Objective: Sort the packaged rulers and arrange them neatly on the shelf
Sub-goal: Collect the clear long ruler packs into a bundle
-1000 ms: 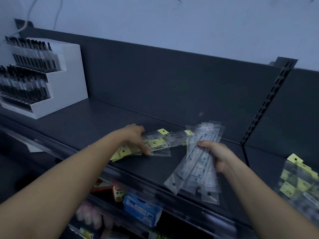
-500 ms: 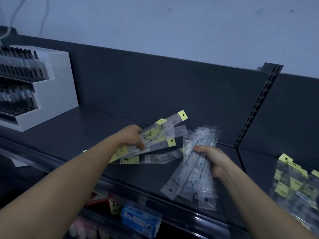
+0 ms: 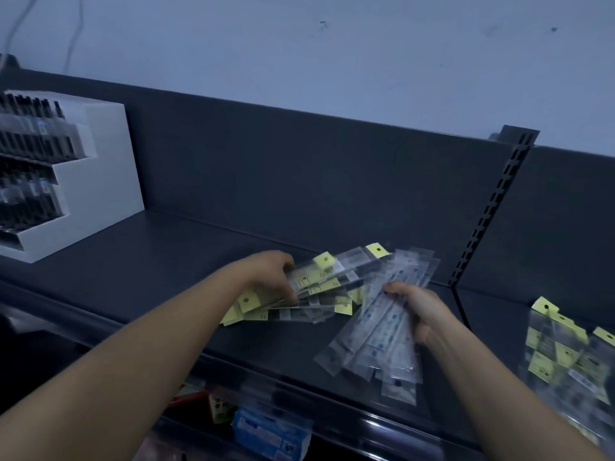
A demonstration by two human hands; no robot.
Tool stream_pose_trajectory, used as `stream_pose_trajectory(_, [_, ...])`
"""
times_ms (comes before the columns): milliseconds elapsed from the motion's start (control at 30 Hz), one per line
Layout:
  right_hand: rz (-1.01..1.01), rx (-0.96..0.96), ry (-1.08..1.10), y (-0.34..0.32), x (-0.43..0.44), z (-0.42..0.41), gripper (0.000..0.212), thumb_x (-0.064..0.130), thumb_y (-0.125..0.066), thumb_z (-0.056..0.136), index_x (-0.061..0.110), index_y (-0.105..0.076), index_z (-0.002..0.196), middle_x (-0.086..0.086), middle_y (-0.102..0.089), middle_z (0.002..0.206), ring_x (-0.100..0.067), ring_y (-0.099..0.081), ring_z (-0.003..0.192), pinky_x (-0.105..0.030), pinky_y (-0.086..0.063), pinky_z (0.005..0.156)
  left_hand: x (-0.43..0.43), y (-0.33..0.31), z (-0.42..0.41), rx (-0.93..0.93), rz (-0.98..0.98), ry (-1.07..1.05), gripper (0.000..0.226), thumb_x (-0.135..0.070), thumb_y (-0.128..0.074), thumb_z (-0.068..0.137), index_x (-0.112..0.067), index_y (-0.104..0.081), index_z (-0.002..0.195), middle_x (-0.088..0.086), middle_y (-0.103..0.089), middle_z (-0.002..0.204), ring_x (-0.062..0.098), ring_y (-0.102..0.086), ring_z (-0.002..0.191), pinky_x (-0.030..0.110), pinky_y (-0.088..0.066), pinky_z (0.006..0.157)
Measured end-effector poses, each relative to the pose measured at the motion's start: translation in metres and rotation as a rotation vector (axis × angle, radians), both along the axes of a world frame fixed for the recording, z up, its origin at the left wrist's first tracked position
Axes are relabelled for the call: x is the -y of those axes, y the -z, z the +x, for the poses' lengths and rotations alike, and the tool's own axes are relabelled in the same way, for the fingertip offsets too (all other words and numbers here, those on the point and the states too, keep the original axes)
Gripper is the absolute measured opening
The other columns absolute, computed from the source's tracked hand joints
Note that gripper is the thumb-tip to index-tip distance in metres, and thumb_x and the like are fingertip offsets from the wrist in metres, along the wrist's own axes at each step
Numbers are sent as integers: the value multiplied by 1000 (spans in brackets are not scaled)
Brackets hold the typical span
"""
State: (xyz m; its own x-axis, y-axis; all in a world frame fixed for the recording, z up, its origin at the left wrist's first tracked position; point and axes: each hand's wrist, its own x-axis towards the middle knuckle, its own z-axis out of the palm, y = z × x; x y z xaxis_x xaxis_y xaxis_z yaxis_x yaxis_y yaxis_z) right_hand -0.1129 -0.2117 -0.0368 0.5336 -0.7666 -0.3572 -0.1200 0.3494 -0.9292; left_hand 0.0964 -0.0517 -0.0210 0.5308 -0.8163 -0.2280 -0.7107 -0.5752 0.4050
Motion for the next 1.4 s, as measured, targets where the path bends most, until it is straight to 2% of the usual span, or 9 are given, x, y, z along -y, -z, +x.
stream_pose_trajectory(233, [12,19,63,0,8,-7,32,0,-68,80,-1,-61,111,-15,-67,80,-27,-66,66,-28,-53,47,24,8,-19,551,-32,-20,39,-17,-52,91,-19,-50,129,4,-50,121,24,-50,112,38,-41,87])
stream_pose_trajectory(333, [21,16,61,1,12,-9,34,0,-68,80,-1,-60,113,-16,-68,83,-29,-66,70,-33,-53,56,35,12,-39,458,-187,189,33,-41,-54,92,-30,-59,123,-2,-50,117,20,-49,115,33,-37,86])
stream_pose_trajectory(433, [24,18,63,1,16,-12,33,0,-67,80,-1,-59,112,-17,-68,87,-29,-67,74,-34,-52,58,52,21,-56,455,-63,369,52,-61,-54,85,-26,-61,122,-1,-49,119,20,-44,118,34,-35,94])
stream_pose_trajectory(567, [23,21,84,1,22,-15,31,0,-68,79,0,-61,109,-16,-69,84,-30,-67,73,-34,-53,59,63,27,-59,485,70,314,70,-71,-51,80,-19,-59,125,5,-46,130,25,-40,126,41,-34,102])
stream_pose_trajectory(800, [17,0,91,-1,28,-20,20,2,-70,77,2,-64,96,-14,-69,75,-27,-67,64,-30,-54,50,69,7,-66,646,104,415,19,-30,-53,86,-13,-60,85,10,-66,99,29,-61,92,34,-48,73])
stream_pose_trajectory(1067, [0,6,70,-4,27,-20,17,1,-69,79,2,-62,95,-14,-68,77,-28,-66,67,-33,-52,58,59,7,-58,938,112,436,29,3,-48,88,-9,-63,109,8,-66,110,30,-64,102,33,-43,65])
stream_pose_trajectory(1233, [6,15,39,-4,21,-13,21,1,-69,79,1,-61,98,-14,-68,79,-28,-66,68,-32,-52,55,28,2,-43,806,135,377,26,-6,-49,88,-15,-60,110,6,-63,112,28,-61,105,36,-49,76])
stream_pose_trajectory(1300, [6,21,27,-4,16,-8,17,1,-69,79,2,-61,94,-14,-68,78,-26,-66,65,-30,-53,52,16,2,-32,578,52,289,19,-27,-57,86,-21,-65,103,-1,-65,106,22,-61,97,35,-52,78])
stream_pose_trajectory(1400, [12,28,-6,-3,7,1,14,1,-69,79,2,-62,91,-14,-69,75,-27,-66,66,-33,-54,58,3,1,-3,214,-36,126,44,-57,-64,81,-28,-65,114,-5,-63,119,14,-58,105,36,-50,90])
